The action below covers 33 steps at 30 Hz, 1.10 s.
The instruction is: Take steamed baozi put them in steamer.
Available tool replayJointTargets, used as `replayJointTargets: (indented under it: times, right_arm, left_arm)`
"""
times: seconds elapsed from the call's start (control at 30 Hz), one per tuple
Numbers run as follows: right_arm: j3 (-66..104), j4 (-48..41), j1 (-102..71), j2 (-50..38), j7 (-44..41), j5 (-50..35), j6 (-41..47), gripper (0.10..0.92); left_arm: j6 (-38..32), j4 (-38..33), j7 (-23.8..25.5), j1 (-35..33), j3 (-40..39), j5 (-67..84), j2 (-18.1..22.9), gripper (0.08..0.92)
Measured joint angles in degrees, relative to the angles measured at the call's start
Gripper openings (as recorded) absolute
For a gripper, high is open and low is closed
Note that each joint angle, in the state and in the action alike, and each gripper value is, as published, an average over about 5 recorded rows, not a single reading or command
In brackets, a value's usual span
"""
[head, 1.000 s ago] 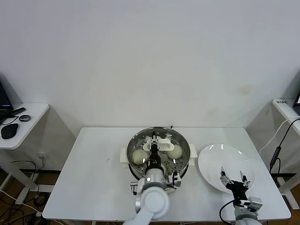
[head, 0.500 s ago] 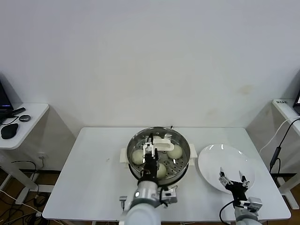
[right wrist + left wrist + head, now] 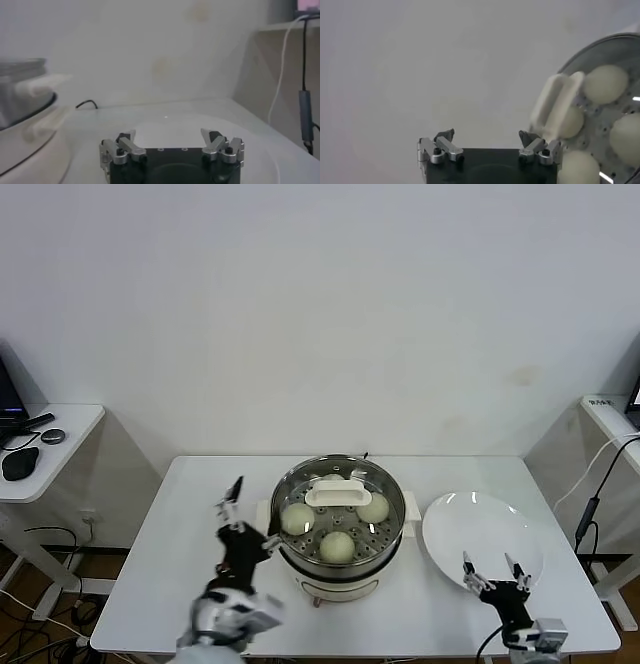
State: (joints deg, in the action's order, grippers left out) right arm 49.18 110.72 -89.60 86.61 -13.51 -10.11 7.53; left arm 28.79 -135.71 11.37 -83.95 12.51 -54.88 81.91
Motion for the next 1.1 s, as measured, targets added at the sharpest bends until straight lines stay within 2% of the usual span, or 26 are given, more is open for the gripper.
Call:
replayJointTargets:
  times: [0.27, 0.43, 0.7, 1.1]
  right_arm:
    - [-2.46, 3.22, -4.5, 0.63, 1.71, 0.87, -1.29, 0.823]
    - [-3.36, 4.07, -6.32, 1.42, 2.57, 1.98, -2.62, 0.823]
    - [-4.37, 6.11, -8.61, 2.63, 2.74, 5.82, -2.88, 0.823]
    - [-4.55, 7.35, -9.27, 2.25, 2.51, 7.02, -1.02, 0.823]
  left_arm:
    - [-11.75, 2.19, -8.16, -10.69, 10.54, 19.61, 0.92, 0.823]
    - [-14.69, 3.84, -11.48, -17.1, 13.06, 29.57, 0.49, 0.823]
    - [-16.27, 5.25, -12.86, -22.3, 15.04, 39.04, 0.31, 0.823]
    - [-19.29, 6.63, -12.84, -23.97, 17.26, 45.06, 1.21, 0.823]
